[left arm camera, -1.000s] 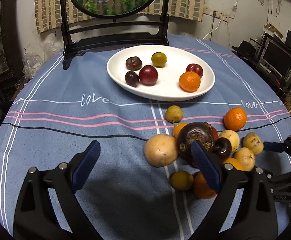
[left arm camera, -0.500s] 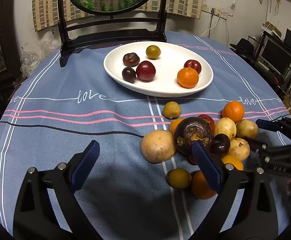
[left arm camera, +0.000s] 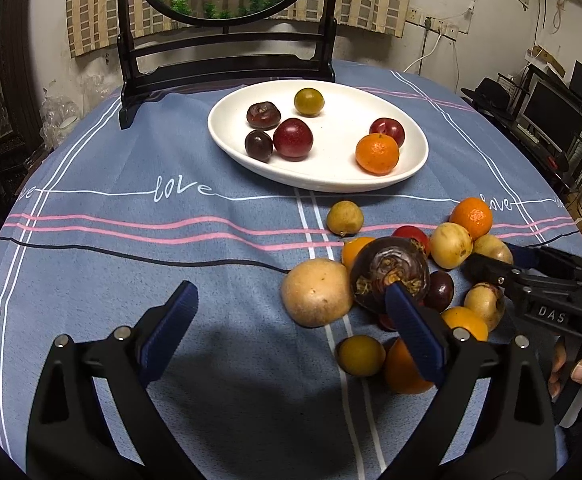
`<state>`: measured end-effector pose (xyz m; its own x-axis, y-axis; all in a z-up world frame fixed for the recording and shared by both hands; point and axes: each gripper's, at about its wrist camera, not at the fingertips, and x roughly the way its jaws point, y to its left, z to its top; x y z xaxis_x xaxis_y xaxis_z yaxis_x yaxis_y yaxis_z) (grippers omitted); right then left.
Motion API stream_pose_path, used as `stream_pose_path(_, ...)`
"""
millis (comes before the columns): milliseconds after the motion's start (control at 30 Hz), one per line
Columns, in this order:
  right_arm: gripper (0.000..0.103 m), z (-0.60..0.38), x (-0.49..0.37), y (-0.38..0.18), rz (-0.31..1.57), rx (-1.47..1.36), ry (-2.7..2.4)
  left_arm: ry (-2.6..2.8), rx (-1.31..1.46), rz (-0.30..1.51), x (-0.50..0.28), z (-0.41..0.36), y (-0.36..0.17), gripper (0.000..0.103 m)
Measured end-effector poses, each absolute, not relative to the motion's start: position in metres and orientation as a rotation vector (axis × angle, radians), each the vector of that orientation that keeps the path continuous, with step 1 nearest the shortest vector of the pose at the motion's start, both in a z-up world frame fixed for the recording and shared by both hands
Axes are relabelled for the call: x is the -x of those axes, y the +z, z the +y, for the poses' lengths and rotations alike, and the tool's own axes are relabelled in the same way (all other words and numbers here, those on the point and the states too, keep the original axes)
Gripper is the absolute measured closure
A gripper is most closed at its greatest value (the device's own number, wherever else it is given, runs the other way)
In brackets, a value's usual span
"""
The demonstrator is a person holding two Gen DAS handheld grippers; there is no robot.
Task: Organize fruits
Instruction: 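Grasp the beige round fruit with the right tool while the left tool grasps the dark purple fruit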
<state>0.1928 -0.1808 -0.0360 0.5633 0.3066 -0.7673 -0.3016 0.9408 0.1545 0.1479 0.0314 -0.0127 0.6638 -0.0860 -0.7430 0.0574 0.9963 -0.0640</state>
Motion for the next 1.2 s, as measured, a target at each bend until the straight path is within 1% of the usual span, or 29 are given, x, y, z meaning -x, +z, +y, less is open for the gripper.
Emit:
stream_pose_path(67,0.062,-0.175,-0.190,-0.034,0.890,0.036,0.350,-0.079,0.033,0.840,-0.148,0.031,-0.013,0.006)
stream_pose_path(133,0.063,-0.173,-0.190,-0.034,0.889,0.052,0.350,-0.080,0.034,0.840,-0.148,0.031,-0.013,0.005)
stream_pose_path(267,0.063,-0.186,-0.192,-0.033,0.903,-0.027,0.356,-0.079,0.030,0.839,-0.148,0.031,-0.013,0.005)
stream_pose_path(433,0.063,-0.204,-0.185,-0.017,0.855,-0.116,0.385,-0.089,0.014,0.822,-0.146,0.028,-0.013,0.005)
stream_pose_path(667,0.063,-0.208,-0.178,-0.009,0.830,-0.112,0.415,-0.184,-0.007,0.784,-0.139,0.004,0.001,0.005)
stream_pose_path(833,0.063,-0.212,-0.172,-0.002,0.807,-0.112,0.433,-0.147,-0.087,0.810,-0.158,-0.019,-0.008,0.005)
stream_pose_path(900,0.063,-0.213,-0.171,-0.001,0.800,-0.115,0.435,-0.130,-0.075,0.835,-0.166,-0.021,-0.014,0.007)
stream_pose_path(933,0.063,-0.213,-0.170,0.000,0.799,-0.115,0.434,-0.129,-0.065,0.842,-0.168,-0.020,-0.017,0.009)
stream_pose_path(967,0.063,-0.214,-0.171,0.000,0.800,-0.116,0.434,-0.127,-0.057,0.846,-0.169,-0.020,-0.018,0.018)
stream_pose_path(1000,0.063,-0.214,-0.171,-0.001,0.803,-0.116,0.435,-0.130,-0.063,0.854,-0.171,-0.021,-0.021,0.031)
stream_pose_path(1033,0.063,-0.214,-0.172,-0.001,0.807,-0.116,0.435,-0.116,-0.085,0.847,-0.170,-0.023,-0.022,0.035)
stream_pose_path(1100,0.063,-0.214,-0.172,-0.003,0.812,-0.111,0.434,-0.160,-0.131,0.817,-0.165,-0.029,-0.021,0.057)
stream_pose_path(1200,0.063,-0.213,-0.171,-0.002,0.807,-0.109,0.432,-0.164,-0.166,0.802,-0.160,-0.035,-0.021,0.057)
